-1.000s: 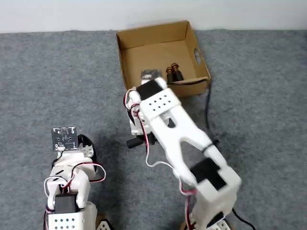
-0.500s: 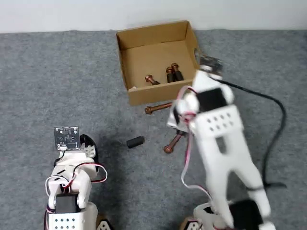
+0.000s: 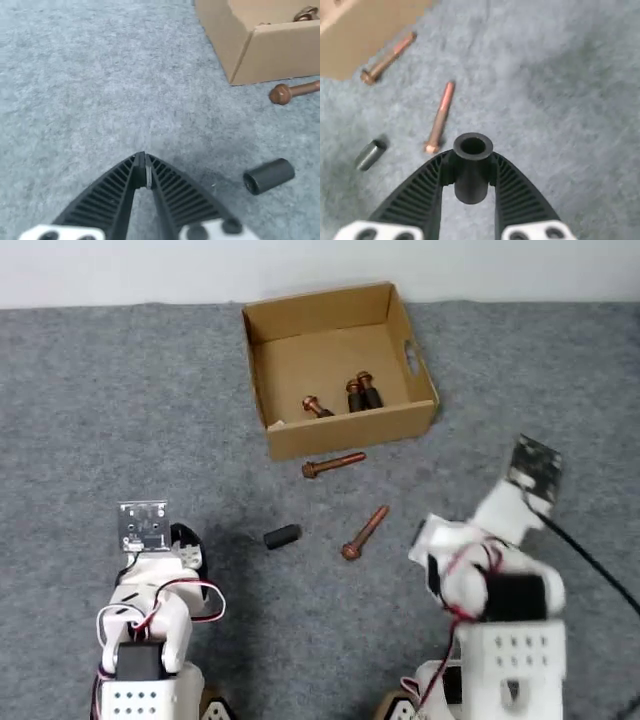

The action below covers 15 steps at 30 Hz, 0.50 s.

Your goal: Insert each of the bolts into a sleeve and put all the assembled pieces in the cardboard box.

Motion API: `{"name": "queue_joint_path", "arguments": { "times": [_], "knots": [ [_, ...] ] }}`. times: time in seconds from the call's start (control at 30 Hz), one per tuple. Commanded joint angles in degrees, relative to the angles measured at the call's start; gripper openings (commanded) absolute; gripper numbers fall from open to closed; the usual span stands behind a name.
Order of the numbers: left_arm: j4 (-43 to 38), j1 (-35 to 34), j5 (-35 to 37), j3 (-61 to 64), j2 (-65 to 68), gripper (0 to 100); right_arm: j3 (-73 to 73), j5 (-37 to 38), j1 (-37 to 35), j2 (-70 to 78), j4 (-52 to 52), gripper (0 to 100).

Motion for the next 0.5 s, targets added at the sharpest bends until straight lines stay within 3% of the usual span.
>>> {"name": "queue_joint_path", "arguments": {
  "times": [0.0, 0.17, 0.47],
  "knots": [
    [-4.31, 2.2, -0.53, -0.13, 3.52, 0, 2.9, 2.46, 3.91, -8.75, -0.75, 0.9],
    [-4.13, 6.95, -0.53, -1.63, 5.8, 0, 9.41, 2.37, 5.93, -18.51, 1.19, 0.9],
    [9.41, 21.1, -0.53, -22.55, 9.05, 1, 16.09, 2.37, 8.4, -33.63, 3.38, 0.9]
  ]
}}
